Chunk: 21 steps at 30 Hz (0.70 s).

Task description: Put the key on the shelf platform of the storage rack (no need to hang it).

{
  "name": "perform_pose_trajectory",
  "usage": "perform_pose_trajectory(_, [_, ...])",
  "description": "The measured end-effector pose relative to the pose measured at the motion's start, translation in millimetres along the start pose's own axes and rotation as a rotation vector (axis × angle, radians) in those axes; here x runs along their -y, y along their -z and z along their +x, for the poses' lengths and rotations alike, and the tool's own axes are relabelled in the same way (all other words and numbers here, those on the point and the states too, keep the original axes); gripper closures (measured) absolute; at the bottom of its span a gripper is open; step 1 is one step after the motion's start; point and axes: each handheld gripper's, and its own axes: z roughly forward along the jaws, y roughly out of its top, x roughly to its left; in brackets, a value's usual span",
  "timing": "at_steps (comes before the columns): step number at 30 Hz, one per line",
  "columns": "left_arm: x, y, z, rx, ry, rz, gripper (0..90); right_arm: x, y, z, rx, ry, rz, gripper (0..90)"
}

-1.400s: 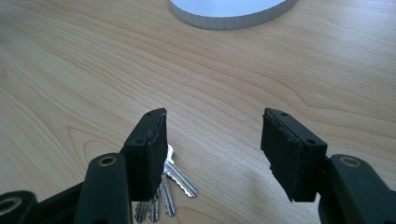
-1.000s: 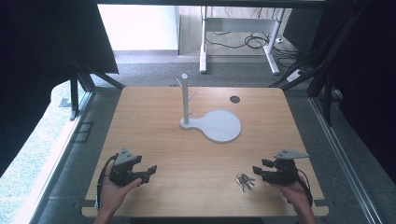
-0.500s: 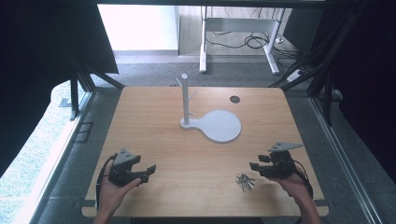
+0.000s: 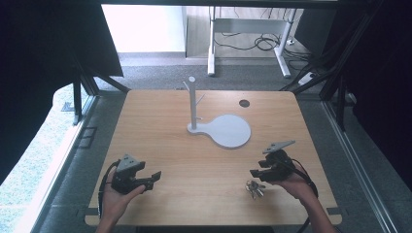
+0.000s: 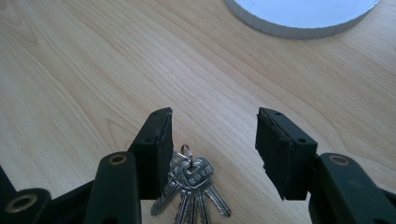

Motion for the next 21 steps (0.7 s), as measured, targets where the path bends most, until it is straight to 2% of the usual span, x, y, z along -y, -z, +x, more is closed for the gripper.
perform_pose_trajectory(12, [-0.6, 3.9, 2.0, 0.002, 0.001, -0.009, 26.4, -9.5, -12.4, 7.6, -0.013, 0.026, 0.079, 48.3])
perform_pose_trajectory(19, [0.4, 2.7, 4.5, -0.001, 0.005, -0.003, 26.4, -13.9, -22.8, 11.2, -0.026, 0.048, 0.157, 53.9])
perform_pose_trajectory(21, [0.3, 3.5, 4.7, 0.000, 0.005, -0.006, 26.4, -13.9, -24.8, 11.0, -0.024, 0.040, 0.173, 55.6])
